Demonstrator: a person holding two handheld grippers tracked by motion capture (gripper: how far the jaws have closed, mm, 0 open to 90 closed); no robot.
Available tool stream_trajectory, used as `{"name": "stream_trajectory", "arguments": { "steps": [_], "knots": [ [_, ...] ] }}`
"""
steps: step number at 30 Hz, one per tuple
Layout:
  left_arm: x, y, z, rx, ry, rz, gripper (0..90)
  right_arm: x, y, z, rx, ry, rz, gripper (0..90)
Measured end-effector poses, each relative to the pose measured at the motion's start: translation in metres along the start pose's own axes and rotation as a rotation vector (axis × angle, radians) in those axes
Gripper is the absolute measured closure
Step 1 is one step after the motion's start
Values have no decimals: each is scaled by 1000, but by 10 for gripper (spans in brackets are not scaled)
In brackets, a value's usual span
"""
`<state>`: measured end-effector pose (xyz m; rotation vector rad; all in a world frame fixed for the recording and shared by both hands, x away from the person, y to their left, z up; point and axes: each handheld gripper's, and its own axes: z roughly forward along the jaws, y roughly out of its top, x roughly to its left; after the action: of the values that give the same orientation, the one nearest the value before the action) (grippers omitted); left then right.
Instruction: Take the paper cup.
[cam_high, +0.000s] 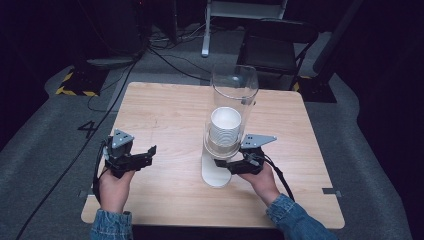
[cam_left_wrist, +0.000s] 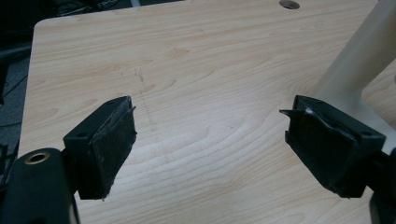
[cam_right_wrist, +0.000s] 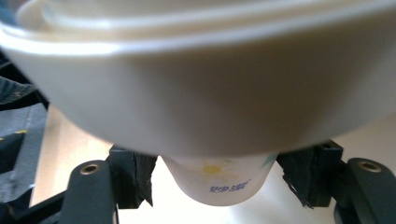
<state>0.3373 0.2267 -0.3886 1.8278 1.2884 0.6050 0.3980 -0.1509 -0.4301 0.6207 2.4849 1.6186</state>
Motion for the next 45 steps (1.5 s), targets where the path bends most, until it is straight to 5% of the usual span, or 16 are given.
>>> {"name": "stream_trajectory", "arguments": {
  "steps": [11,21,45],
  "knots": [
    [0,-1,0,1,-3,-2,158,1,-2,0,-4,-1,-4,342],
    [0,-1,0,4,-7,-2,159,0,-4,1,-11,-65,-78,344],
    [-1,-1,2,8,-10,2,159,4,-8,2,-33,-58,-29,341]
  ]
}}
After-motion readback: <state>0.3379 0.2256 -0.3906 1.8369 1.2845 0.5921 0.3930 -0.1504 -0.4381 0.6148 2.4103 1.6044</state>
